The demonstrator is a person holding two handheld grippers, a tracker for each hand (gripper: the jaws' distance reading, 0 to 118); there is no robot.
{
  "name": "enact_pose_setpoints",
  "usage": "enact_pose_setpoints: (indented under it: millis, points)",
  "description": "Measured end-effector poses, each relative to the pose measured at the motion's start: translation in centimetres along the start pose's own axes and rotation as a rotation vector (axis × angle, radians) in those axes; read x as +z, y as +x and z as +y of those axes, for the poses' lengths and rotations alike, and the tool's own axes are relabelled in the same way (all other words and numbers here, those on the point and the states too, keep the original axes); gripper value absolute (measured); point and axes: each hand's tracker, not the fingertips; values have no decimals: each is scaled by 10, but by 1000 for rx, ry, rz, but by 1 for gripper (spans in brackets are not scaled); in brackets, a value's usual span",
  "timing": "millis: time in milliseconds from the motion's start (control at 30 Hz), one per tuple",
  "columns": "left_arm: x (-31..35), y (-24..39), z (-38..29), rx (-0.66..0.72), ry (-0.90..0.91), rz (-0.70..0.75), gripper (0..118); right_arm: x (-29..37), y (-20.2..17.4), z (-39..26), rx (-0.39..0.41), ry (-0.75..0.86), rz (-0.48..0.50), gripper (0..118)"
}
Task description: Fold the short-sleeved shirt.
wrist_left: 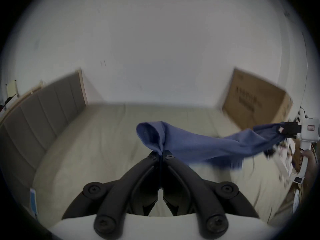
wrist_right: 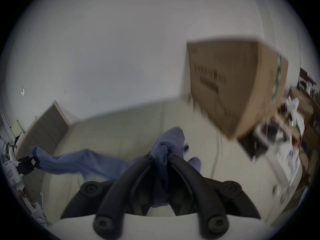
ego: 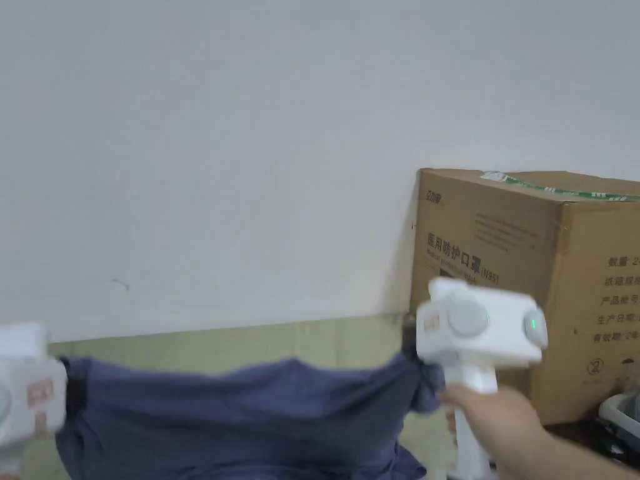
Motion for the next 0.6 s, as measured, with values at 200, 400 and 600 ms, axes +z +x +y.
enact_pose_setpoints:
  millis: [200,400,600]
  points:
    - [29,7,-163,-79,-298,-69,2,11,55,-174,2,-303,-16,8]
    - [116,-7,-230,-92,-329,-120,2,112,99,-253,-28,-350,41,8]
    - [195,-14,-240,11,-349,-198,2,200,118,-275,-39,-364,73,8]
